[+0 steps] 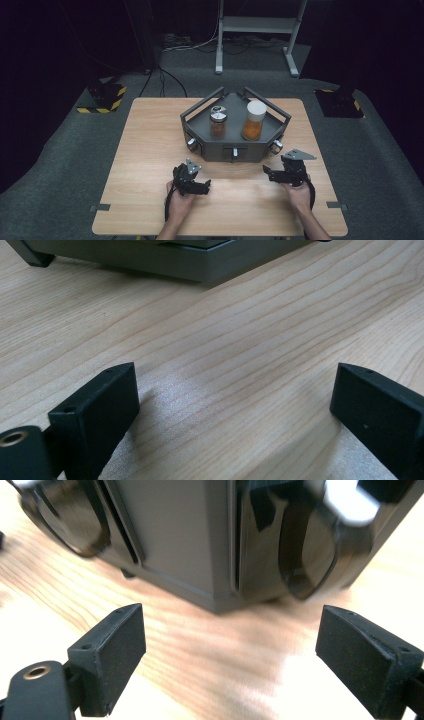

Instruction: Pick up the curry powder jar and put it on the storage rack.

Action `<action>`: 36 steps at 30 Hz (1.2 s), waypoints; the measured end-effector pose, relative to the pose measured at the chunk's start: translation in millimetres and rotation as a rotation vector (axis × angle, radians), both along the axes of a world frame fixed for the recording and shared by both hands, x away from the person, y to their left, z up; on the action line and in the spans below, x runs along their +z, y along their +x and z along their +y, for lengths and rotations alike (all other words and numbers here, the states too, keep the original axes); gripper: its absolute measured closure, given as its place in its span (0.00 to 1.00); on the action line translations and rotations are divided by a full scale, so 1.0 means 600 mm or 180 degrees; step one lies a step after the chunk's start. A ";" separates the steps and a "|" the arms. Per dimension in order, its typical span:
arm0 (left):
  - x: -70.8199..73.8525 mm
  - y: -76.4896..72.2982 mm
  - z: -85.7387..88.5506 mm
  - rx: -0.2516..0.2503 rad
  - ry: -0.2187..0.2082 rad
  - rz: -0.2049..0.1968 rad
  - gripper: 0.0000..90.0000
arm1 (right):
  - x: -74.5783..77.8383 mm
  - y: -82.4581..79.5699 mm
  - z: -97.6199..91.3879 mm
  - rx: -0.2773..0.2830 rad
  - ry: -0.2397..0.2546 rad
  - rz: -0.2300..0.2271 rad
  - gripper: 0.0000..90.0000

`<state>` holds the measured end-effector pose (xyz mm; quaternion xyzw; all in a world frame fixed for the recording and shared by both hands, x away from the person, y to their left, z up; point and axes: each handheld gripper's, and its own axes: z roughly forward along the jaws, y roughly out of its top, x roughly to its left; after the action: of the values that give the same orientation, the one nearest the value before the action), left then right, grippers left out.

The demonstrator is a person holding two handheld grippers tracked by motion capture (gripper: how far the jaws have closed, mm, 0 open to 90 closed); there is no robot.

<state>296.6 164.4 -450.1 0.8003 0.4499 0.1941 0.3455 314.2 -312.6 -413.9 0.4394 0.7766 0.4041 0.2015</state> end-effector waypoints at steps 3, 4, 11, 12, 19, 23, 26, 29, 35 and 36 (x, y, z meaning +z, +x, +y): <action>0.000 0.000 0.000 0.0000 0.0000 0.0000 0.06 | -0.012 -0.001 0.004 -0.0027 -0.0034 0.0075 0.14; 0.000 0.000 0.000 0.0000 -0.0001 -0.0001 0.06 | -0.016 -0.001 0.005 -0.0035 -0.0039 0.0096 0.14; 0.000 0.000 0.000 0.0003 -0.0004 -0.0002 0.06 | -0.037 -0.003 0.011 -0.0086 -0.0098 0.0205 0.14; 0.000 0.000 0.000 0.0000 0.0000 -0.0001 0.06 | -0.040 -0.004 0.012 -0.0101 -0.0104 0.0224 0.14; 0.000 0.000 0.000 0.0000 0.0002 -0.0001 0.06 | -0.051 -0.007 0.018 -0.0150 -0.0156 0.0272 0.13; 0.000 -0.002 -0.001 0.0016 -0.0001 -0.0003 0.07 | -0.053 -0.013 0.024 -0.0162 -0.0210 0.0235 0.13; 0.000 -0.002 -0.001 0.0020 -0.0007 0.0001 0.07 | -0.051 -0.013 0.032 -0.0136 -0.0307 0.0225 0.11; 0.000 -0.002 -0.001 0.0019 -0.0008 0.0001 0.07 | -0.050 -0.013 0.040 -0.0135 -0.0370 0.0223 0.09; 0.000 -0.003 -0.001 0.0024 -0.0006 -0.0003 0.07 | -0.050 -0.013 0.039 -0.0133 -0.0366 0.0224 0.09; 0.000 -0.003 -0.001 0.0030 -0.0010 -0.0005 0.07 | -0.050 -0.013 0.039 -0.0133 -0.0367 0.0224 0.09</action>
<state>294.7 164.0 -450.3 0.7975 0.4537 0.1957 0.3462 306.6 -289.1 -444.1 0.4570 0.7958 0.3388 0.2074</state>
